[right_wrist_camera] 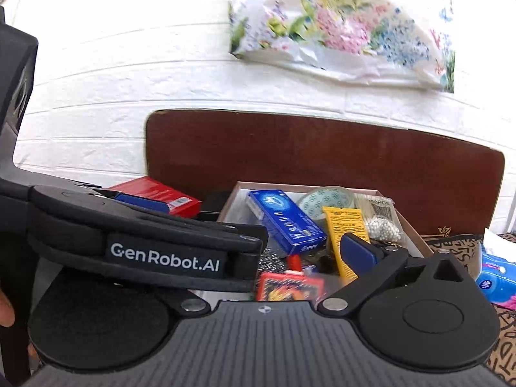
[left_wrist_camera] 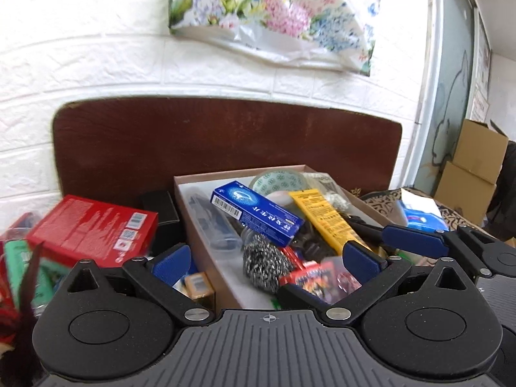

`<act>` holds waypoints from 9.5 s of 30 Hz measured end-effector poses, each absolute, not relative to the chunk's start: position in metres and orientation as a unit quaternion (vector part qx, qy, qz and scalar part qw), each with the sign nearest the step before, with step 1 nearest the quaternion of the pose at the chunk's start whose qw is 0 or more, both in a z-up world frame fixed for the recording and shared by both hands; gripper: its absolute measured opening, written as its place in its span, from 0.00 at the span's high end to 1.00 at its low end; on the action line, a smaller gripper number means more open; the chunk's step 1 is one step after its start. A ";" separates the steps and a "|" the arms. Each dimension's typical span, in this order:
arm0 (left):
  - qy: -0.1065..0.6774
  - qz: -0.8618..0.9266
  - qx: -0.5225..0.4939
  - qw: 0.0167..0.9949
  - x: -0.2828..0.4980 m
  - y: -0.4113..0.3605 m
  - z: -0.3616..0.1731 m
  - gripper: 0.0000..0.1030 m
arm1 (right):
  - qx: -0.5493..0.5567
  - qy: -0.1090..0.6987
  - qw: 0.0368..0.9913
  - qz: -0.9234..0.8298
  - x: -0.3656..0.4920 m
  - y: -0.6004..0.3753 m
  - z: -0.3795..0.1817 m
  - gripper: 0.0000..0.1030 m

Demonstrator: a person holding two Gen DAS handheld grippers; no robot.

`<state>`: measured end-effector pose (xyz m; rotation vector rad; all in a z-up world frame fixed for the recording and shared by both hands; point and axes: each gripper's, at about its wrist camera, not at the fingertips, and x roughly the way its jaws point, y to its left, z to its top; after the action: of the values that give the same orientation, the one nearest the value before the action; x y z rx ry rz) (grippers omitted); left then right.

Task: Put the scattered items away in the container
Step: 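Withdraw the left gripper from the box back toward the pile, then grasp the black elastic cord from the pile with the left gripper, then carry the black cord with the left gripper over the cardboard box, then lower the cord into the box and open the left gripper, then withdraw the left gripper from the box back toward the pile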

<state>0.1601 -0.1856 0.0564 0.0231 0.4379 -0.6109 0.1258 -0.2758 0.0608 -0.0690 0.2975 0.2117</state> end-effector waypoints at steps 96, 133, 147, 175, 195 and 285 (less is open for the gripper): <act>0.358 -0.188 -0.117 0.907 0.155 -0.005 -0.063 0.68 | -0.016 0.319 0.898 0.304 0.129 -0.118 -0.059 0.67; 0.398 -0.239 -0.079 0.882 0.059 -0.044 -0.065 0.45 | -0.028 0.323 0.912 0.252 0.024 -0.176 -0.049 0.53; 0.385 -0.253 -0.068 0.885 0.054 -0.054 -0.045 0.60 | -0.024 0.313 0.915 0.253 0.022 -0.184 -0.037 0.69; 0.212 -0.379 -0.059 0.899 0.125 -0.168 0.086 0.64 | -0.047 0.115 0.984 0.126 0.077 -0.271 0.082 0.73; 0.235 -0.349 -0.059 0.905 0.174 -0.185 0.012 0.15 | -0.021 0.155 0.984 0.084 0.124 -0.286 0.016 0.33; 0.322 -0.292 -0.099 0.895 0.121 -0.097 -0.037 0.34 | -0.093 0.243 0.961 0.098 0.080 -0.210 -0.024 0.41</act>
<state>0.1206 -0.0973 -0.0374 -0.2054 0.6665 -0.6061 0.0802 -0.2097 -0.0236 -0.1877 0.4932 0.1989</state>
